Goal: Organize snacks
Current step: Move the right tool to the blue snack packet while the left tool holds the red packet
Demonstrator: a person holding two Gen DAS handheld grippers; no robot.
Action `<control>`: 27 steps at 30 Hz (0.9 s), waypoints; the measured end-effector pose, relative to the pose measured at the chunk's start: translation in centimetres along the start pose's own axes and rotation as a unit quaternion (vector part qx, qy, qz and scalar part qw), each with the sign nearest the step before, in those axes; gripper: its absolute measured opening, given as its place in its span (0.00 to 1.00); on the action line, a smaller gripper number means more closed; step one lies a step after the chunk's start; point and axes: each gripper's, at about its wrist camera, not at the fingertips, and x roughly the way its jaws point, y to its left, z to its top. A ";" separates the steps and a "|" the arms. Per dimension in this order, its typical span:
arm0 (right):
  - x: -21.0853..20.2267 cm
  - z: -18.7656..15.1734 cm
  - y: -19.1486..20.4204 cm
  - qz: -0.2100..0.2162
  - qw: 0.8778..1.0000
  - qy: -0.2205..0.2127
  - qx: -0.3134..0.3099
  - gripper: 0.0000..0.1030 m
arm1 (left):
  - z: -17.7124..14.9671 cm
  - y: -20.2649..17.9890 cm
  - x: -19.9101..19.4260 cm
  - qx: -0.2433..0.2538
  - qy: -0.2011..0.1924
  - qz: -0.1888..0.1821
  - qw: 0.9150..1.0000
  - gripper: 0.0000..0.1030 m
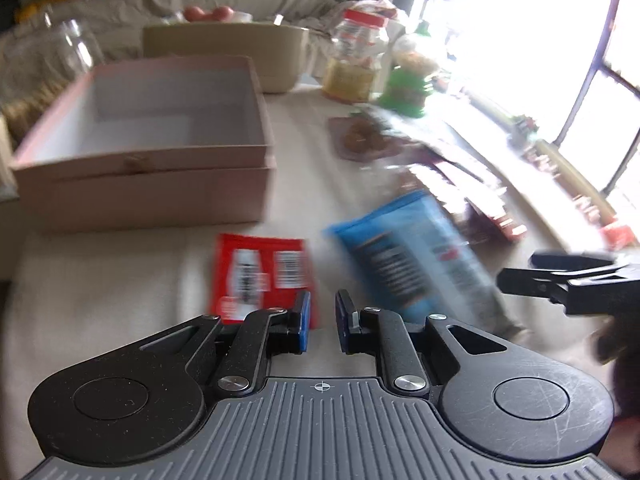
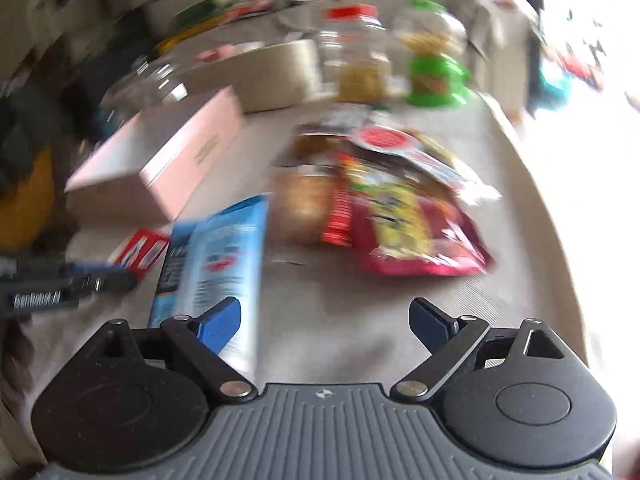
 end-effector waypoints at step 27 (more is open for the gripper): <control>4.4 -0.6 10.6 0.087 0.988 0.009 -0.130 0.99 | -0.8 4.2 -4.1 -0.075 -0.078 0.077 0.991 0.16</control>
